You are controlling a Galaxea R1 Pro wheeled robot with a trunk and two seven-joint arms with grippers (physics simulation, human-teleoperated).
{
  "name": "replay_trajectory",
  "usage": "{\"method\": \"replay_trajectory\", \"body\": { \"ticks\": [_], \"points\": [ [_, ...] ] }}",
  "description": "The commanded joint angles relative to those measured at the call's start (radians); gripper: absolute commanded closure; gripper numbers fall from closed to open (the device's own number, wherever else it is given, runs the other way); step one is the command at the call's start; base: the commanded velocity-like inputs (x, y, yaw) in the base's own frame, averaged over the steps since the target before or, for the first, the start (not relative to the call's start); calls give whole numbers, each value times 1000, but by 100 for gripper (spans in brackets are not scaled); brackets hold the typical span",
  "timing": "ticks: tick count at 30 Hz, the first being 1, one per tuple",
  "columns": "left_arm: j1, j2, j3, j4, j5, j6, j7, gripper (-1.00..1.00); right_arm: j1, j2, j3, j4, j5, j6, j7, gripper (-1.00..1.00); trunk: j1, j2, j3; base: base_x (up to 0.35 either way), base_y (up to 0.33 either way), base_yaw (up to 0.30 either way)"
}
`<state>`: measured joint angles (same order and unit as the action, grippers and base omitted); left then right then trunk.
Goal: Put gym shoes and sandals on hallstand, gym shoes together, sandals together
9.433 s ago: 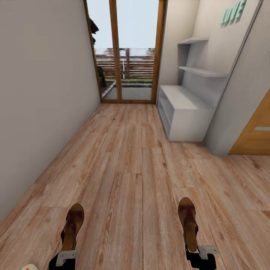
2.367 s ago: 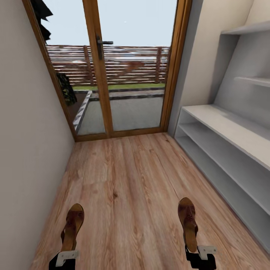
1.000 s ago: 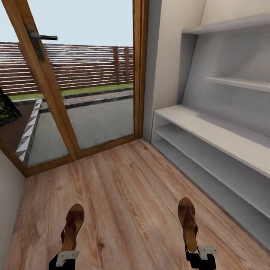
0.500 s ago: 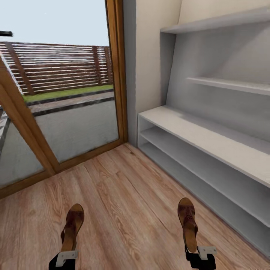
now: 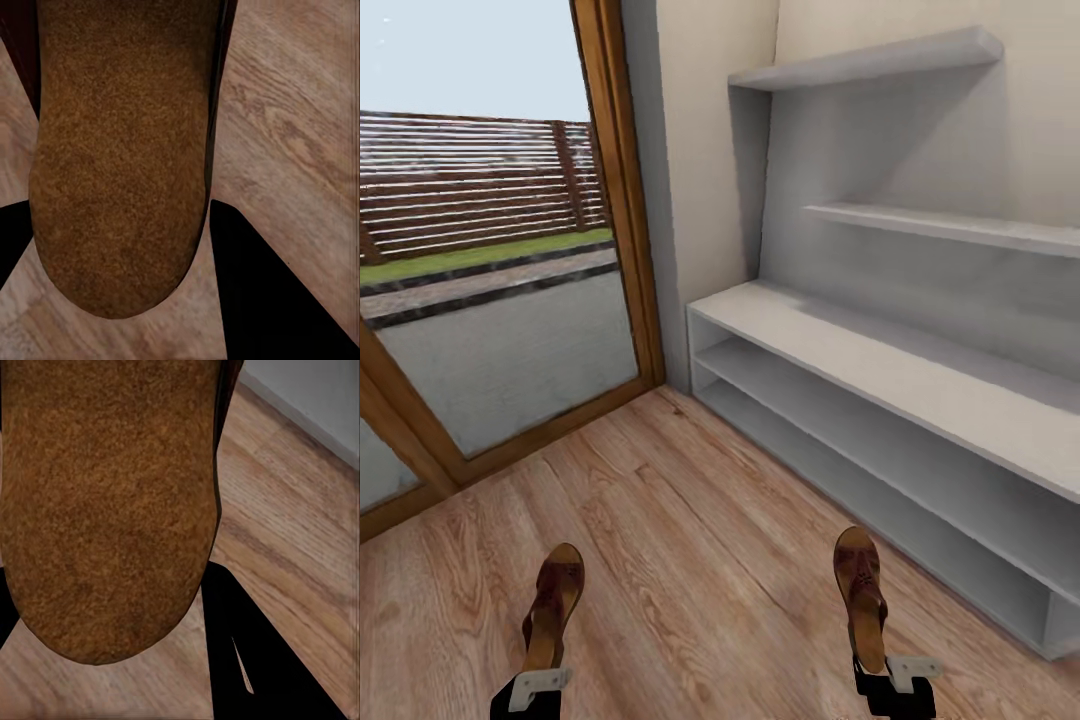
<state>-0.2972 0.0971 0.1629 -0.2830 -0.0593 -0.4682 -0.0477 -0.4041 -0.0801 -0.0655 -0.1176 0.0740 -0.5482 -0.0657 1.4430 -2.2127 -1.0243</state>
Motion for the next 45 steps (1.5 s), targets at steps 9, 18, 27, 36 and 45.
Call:
{"method": "replay_trajectory", "body": {
  "ticks": [9,18,27,36,45],
  "points": [
    [0,-1,9,29,-10,-4,-4,100,-1,0,-7,1,4,-2,1,100,0,0,-1,0,0,-261],
    [0,-1,10,30,-8,-4,-4,100,-1,0,-7,1,4,-2,1,100,0,0,-1,0,0,-261],
    [0,-2,10,31,-8,-4,-4,100,-1,0,-7,1,4,-2,1,100,0,0,-1,0,152,-261],
    [0,-2,10,31,-8,-4,-4,100,-1,0,-7,1,4,-2,1,100,0,0,-1,0,296,-262],
    [0,-2,10,31,-8,-4,-4,100,-1,0,-7,1,4,-2,1,100,0,0,-1,0,301,-263]
  ]
}}
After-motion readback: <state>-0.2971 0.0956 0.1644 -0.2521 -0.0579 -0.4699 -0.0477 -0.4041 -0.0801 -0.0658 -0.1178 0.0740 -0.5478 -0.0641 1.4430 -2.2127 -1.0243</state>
